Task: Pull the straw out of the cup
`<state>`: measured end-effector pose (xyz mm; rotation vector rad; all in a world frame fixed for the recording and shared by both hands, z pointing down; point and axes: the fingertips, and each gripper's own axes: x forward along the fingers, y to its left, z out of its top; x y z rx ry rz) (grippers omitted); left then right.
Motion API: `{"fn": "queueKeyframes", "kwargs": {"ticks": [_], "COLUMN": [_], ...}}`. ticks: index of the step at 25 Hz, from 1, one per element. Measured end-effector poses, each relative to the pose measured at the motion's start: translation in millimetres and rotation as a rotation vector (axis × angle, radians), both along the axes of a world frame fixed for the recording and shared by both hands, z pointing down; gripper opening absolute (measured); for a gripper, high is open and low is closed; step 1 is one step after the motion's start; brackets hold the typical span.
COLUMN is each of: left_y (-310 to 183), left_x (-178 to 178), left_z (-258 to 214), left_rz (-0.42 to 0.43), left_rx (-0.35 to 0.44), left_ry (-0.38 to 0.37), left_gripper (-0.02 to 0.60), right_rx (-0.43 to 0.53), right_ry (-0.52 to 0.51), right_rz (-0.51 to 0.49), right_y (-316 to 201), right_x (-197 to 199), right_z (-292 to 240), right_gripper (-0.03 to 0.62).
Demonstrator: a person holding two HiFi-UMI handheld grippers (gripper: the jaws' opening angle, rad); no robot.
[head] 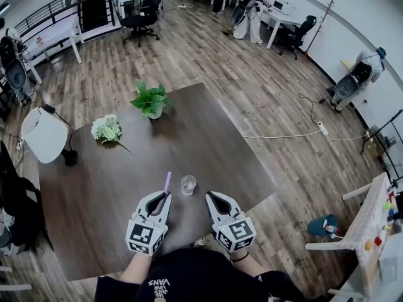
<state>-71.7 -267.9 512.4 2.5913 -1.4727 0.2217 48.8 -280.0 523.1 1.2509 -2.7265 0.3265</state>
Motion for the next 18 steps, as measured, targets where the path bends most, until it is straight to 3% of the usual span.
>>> {"fn": "queueKeyframes", "kwargs": {"ticks": [18], "left_y": [3], "left_x": [4], "left_z": [23], "left_rz": [0.003], "left_rx": [-0.049], "left_ry": [0.006], "left_gripper": [0.031], "right_rx": [-0.022], "right_ry": [0.007], "right_rz": [-0.015], "right_y": [0], "right_x": [-2], "right_z": [10], "right_gripper": [0.017]}}
